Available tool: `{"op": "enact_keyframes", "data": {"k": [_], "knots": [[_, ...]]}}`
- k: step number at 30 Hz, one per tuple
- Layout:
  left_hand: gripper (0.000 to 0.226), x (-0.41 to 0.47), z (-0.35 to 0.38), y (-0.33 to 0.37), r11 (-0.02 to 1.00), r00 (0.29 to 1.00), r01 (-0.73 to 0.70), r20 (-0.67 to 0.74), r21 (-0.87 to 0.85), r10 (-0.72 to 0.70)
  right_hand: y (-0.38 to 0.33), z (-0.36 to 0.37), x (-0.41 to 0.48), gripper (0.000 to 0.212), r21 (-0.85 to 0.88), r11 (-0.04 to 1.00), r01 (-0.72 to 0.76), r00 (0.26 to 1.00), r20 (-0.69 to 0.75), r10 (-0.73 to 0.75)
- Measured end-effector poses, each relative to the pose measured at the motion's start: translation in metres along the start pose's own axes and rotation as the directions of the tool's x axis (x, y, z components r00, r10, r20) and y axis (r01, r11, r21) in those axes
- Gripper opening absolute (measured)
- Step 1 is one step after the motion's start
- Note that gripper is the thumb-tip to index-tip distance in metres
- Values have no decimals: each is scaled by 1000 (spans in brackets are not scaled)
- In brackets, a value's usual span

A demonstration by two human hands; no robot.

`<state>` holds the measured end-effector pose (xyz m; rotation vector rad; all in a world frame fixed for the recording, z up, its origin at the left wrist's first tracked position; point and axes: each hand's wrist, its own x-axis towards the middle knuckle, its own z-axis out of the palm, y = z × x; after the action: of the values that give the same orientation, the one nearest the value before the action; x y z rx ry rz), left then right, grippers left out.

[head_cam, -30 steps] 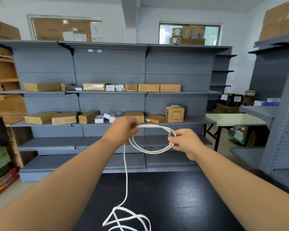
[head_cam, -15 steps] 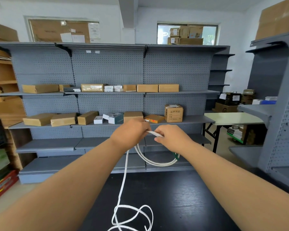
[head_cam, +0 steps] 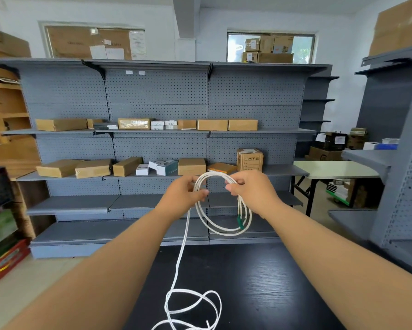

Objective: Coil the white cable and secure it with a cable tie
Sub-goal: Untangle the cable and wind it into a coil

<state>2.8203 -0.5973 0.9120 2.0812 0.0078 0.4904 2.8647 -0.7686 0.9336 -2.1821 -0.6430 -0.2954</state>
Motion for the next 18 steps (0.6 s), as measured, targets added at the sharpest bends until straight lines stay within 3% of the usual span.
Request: {"op": "enact_keyframes", "data": {"k": [4,8,11,14,18], "knots": [[5,-4,0,-3,896,991,134,71,-424,-115,5,-1,-4,17,291,951,-100,987,-90,132],[7,-5,1,2,872,989,145,56,-468,-134,11,2,-6,17,442,881,-169,972,-75,224],[7,-2,-1,7,939,996,67,-27,-336,-81,14,4,-7,8,390,900,-195,972,-46,230],[7,3,-4,15,999,995,-44,-94,-30,41,11,-1,-7,13,190,968,-163,985,-17,169],[16,4,-3,28,910,970,-223,-14,349,243,-2,-11,-6,31,-16,1000,-20,999,38,21]]}}
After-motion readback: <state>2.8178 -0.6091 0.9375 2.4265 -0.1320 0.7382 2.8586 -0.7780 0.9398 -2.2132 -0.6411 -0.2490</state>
